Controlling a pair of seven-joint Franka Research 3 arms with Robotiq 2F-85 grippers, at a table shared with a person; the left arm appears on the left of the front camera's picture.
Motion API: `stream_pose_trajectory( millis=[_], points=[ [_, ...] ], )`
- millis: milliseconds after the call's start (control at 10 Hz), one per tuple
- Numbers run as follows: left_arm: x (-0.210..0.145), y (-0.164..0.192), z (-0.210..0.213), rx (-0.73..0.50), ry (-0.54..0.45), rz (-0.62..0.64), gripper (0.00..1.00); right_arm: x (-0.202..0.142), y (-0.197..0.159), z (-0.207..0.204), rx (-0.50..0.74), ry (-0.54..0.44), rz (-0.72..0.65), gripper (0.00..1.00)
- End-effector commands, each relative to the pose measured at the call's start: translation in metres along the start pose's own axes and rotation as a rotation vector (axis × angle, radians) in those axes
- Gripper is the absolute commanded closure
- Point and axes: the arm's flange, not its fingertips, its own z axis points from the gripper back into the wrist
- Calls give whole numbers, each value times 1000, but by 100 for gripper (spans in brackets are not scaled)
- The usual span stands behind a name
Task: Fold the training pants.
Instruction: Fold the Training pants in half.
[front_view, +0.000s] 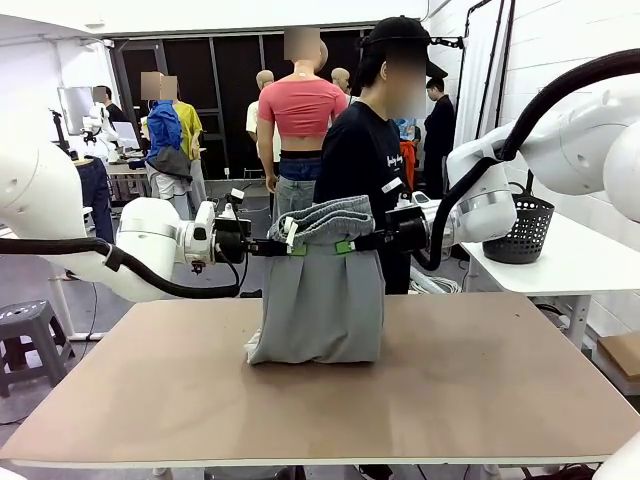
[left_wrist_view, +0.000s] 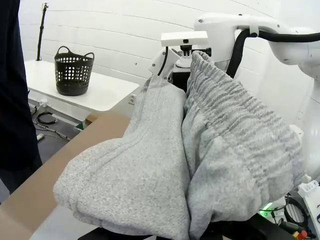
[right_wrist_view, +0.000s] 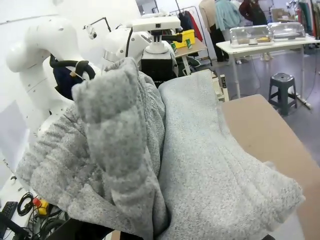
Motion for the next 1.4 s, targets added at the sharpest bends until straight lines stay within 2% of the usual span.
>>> stream_pose_trajectory(
  millis=[0,400,700,1000,1100,1300],
  points=[
    [-14,-23,3,40,-1,102,100,-25,9,-3,22,-44,-79,100],
    [-52,-54,7,3,-35,206,100,-82,26,-7,24,-67,-129,100],
    [-95,-64,9,-61,7,310,100,-126,34,-16,28,-37,-211,100],
    [-127,-68,16,-111,47,407,100,-147,37,-22,48,-6,-269,100],
    [-139,-75,18,-179,60,467,100,-154,40,-22,49,26,-293,100],
    [-154,-81,21,-230,94,546,100,-165,37,-25,58,48,-335,100]
  ],
)
